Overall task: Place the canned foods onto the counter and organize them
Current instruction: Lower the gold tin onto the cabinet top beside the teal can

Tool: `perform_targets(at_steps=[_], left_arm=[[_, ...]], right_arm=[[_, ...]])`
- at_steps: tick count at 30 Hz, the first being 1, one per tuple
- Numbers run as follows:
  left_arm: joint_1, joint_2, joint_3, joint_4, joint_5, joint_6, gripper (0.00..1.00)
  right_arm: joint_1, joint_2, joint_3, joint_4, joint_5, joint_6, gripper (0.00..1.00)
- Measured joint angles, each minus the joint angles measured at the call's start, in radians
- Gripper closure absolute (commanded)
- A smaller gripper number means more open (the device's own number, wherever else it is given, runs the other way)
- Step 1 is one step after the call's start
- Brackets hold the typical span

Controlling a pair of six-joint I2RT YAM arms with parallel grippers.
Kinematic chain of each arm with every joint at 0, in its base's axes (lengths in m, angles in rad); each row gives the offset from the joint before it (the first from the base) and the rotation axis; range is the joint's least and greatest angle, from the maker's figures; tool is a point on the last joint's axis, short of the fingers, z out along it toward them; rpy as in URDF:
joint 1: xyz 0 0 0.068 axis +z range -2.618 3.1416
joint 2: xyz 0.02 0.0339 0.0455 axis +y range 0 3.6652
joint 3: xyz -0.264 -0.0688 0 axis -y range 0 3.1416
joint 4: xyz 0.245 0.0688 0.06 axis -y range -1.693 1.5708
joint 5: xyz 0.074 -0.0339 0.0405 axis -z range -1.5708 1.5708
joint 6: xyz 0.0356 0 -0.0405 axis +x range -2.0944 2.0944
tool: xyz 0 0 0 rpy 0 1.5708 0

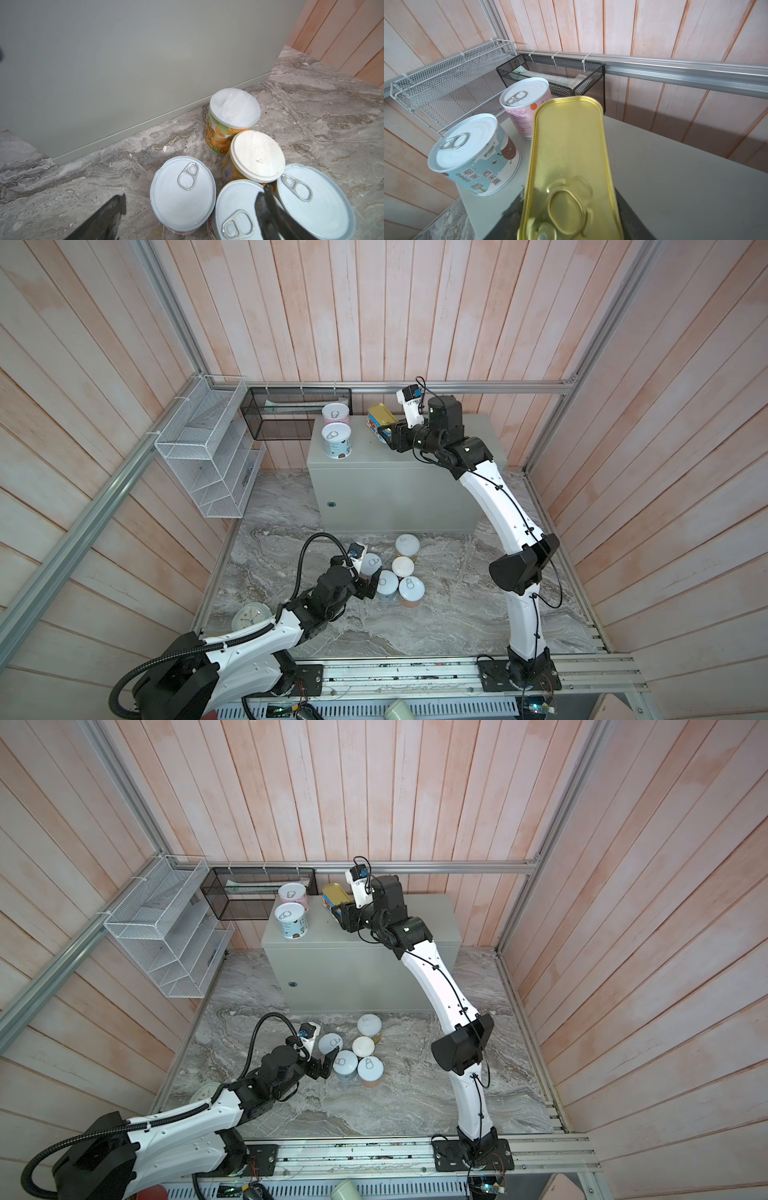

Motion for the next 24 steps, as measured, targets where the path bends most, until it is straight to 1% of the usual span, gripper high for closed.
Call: perform_targets(at_steps=[5, 6, 8, 10, 12, 14, 18, 21, 24], left_arm=[[0.000, 0.003, 0.000, -0.001, 0.000, 0.001, 0.00], [0.000, 0.003, 0.000, -0.002, 0.000, 0.003, 0.00], [0.000, 0.006, 0.000, -0.002, 0.000, 0.004, 0.00], [0.000, 0.010, 0.000, -0.002, -0.001, 0.006, 0.00], [0.000, 0.016, 0.000, -0.002, -0.001, 0.007, 0.00], [0.000, 0.023, 0.000, -0.003, -0.001, 0.007, 0.00], [0.000, 0.034, 0.000, -0.004, -0.001, 0.007, 0.00], [0.000, 0.037, 0.000, -0.011, -0.001, 0.007, 0.00], [0.000, 0.037, 0.000, -0.012, 0.000, 0.007, 0.00]], right_arm=[[-0.008, 0.019, 0.003, 0.013, -0.020, -0.002, 0.54], [-0.008, 0.023, 0.003, 0.014, -0.024, -0.005, 0.52], [-0.008, 0.030, 0.003, 0.014, -0.027, -0.008, 0.41], [-0.009, 0.033, 0.003, 0.023, -0.030, -0.013, 0.32], [-0.011, 0.033, 0.003, 0.029, -0.032, -0.024, 0.26], [-0.011, 0.032, 0.007, 0.039, -0.034, -0.032, 0.22], [-0.011, 0.020, 0.000, 0.045, -0.031, -0.039, 0.21], [-0.011, -0.018, -0.044, 0.047, -0.014, -0.039, 0.20], [-0.011, -0.087, -0.135, 0.066, 0.014, -0.036, 0.25]])
